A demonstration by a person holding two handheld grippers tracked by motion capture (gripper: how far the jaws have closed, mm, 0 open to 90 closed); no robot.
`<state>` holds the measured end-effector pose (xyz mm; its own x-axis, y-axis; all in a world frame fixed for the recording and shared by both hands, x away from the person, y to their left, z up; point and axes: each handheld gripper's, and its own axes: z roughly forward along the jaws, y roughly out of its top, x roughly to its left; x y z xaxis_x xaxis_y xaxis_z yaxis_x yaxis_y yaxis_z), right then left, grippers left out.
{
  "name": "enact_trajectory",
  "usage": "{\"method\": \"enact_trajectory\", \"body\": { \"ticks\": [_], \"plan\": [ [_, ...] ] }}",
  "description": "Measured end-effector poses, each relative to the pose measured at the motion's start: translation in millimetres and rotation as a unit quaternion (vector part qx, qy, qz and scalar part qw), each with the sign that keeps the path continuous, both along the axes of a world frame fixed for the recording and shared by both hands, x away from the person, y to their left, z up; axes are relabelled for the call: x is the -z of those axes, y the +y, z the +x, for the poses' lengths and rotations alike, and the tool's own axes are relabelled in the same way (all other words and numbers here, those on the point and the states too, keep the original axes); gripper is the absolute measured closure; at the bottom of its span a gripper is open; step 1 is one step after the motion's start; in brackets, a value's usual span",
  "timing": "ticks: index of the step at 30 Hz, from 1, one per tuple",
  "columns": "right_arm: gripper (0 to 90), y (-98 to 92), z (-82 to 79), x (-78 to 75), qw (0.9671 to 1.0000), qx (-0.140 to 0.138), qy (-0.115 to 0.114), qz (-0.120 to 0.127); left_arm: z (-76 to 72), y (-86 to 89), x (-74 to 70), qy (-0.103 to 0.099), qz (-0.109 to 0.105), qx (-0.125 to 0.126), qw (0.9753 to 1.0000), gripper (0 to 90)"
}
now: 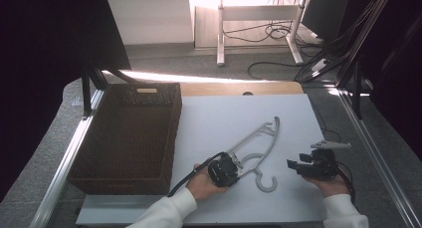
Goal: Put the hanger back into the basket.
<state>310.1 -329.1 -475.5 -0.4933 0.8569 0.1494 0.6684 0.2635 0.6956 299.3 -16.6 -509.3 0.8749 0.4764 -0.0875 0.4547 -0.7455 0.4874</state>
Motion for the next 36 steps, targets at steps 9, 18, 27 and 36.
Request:
{"method": "enact_trajectory", "body": {
  "ticks": [9,18,27,36],
  "plan": [
    [38.3,-13.9,-0.6,-3.2,0.9995,0.027,-0.014,0.007,6.5,16.3,-18.5,0.013,-0.070,-0.023,0.9972,81.8],
    [38.3,-20.3,-0.4,-2.8,0.9989,0.042,-0.019,0.008,6.6,34.7,-49.1,-0.013,-0.129,-0.042,0.9908,81.9],
    [38.3,-20.2,-0.3,-2.3,0.9989,0.042,-0.019,0.006,9.9,52.6,-71.3,-0.033,-0.169,-0.060,0.9833,82.0],
    [38.3,-20.3,0.0,-2.0,0.9988,0.043,-0.020,0.006,11.4,64.6,-92.4,-0.060,-0.190,-0.070,0.9775,82.3]
  ]
}}
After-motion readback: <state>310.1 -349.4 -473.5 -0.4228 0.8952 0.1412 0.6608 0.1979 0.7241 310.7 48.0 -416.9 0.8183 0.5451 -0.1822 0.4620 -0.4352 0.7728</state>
